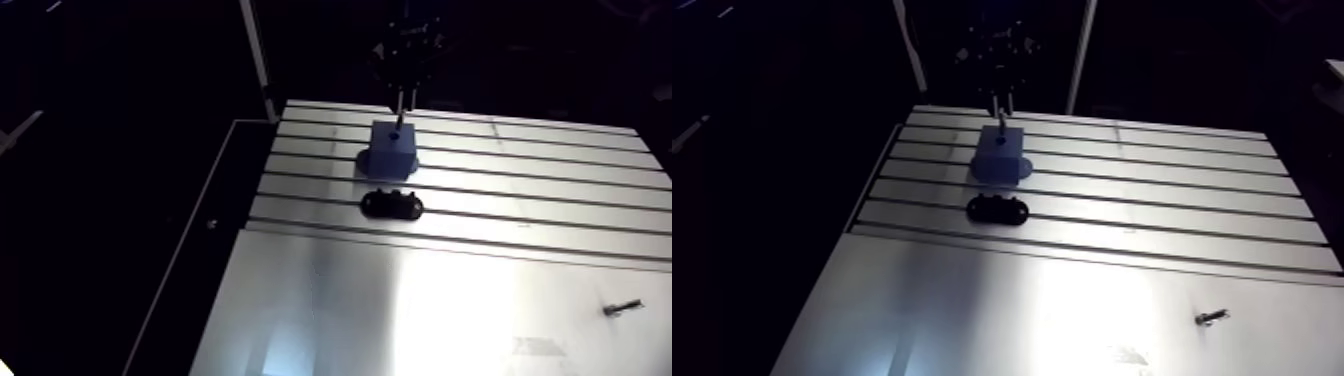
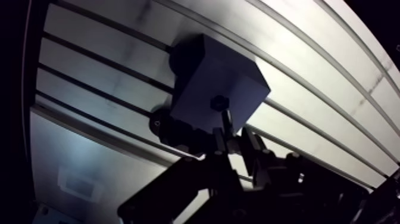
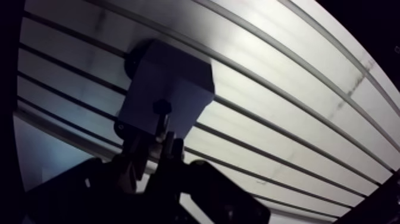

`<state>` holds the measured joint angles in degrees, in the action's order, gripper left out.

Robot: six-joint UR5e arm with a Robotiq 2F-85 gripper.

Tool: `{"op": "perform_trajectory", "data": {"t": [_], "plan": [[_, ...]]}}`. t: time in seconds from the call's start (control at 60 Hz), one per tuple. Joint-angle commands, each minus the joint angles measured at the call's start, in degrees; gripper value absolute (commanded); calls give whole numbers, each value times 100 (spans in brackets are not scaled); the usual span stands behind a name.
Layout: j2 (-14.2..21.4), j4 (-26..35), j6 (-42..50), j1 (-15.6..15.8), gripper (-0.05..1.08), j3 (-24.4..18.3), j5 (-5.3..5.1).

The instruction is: Pick up the M10 bolt and insert it into the hex recess until seated.

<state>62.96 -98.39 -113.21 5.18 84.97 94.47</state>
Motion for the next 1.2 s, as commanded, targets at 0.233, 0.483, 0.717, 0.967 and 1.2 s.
{"op": "perform_trajectory", "data": {"t": [0.233,0.483,0.717,0.967,1.2], "plan": [[-52,-9,14,0,80,-2,-21],[-87,-9,22,9,80,6,-30],[-87,-9,22,18,80,15,-30],[-96,-9,22,18,80,14,-21],[-96,-9,22,35,80,15,-21]]}}
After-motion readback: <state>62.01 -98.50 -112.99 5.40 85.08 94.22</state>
